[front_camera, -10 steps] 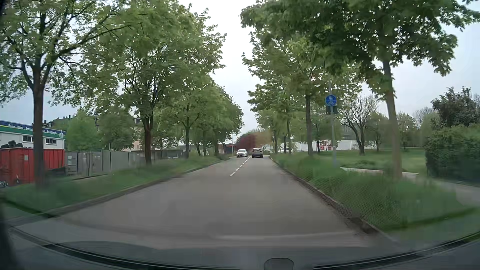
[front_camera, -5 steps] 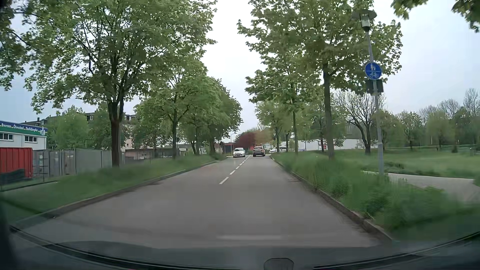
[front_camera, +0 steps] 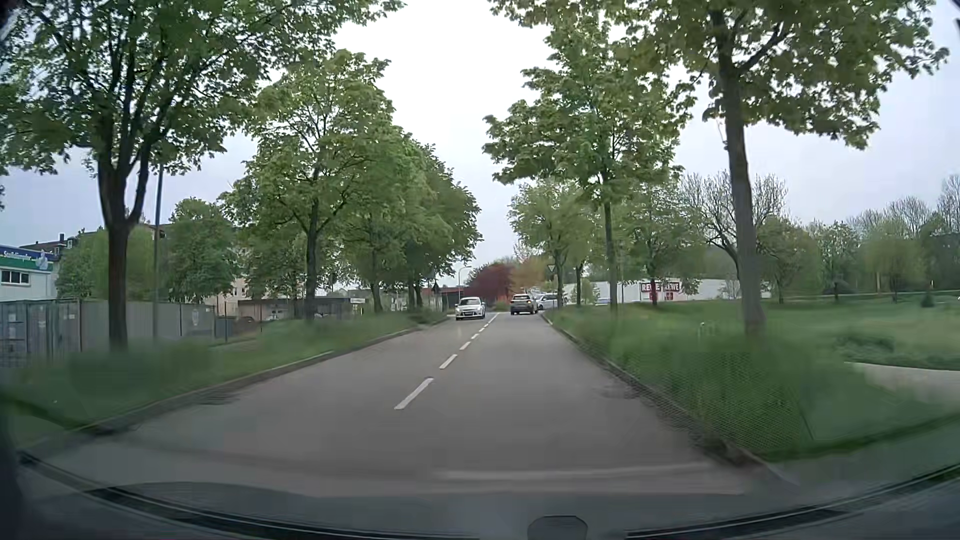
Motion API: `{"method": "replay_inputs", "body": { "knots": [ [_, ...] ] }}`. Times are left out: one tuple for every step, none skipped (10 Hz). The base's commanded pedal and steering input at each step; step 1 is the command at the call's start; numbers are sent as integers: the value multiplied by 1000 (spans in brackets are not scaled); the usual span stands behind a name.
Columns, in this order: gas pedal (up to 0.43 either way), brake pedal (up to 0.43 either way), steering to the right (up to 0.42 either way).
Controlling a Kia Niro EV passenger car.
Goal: Follow the waypoints while adhering to traffic rules and regulations
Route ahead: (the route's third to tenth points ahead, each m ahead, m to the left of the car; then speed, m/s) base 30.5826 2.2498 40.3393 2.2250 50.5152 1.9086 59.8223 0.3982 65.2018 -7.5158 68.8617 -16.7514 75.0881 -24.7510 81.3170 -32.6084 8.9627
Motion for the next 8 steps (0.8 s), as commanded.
{"method": "replay_inputs", "body": {
  "knots": [
    [118, 0, -1],
    [130, 0, -1],
    [150, 0, -1],
    [157, 0, -2],
    [157, 0, -2],
    [157, 0, -3],
    [157, 0, -3],
    [157, 0, -3]
  ]
}}
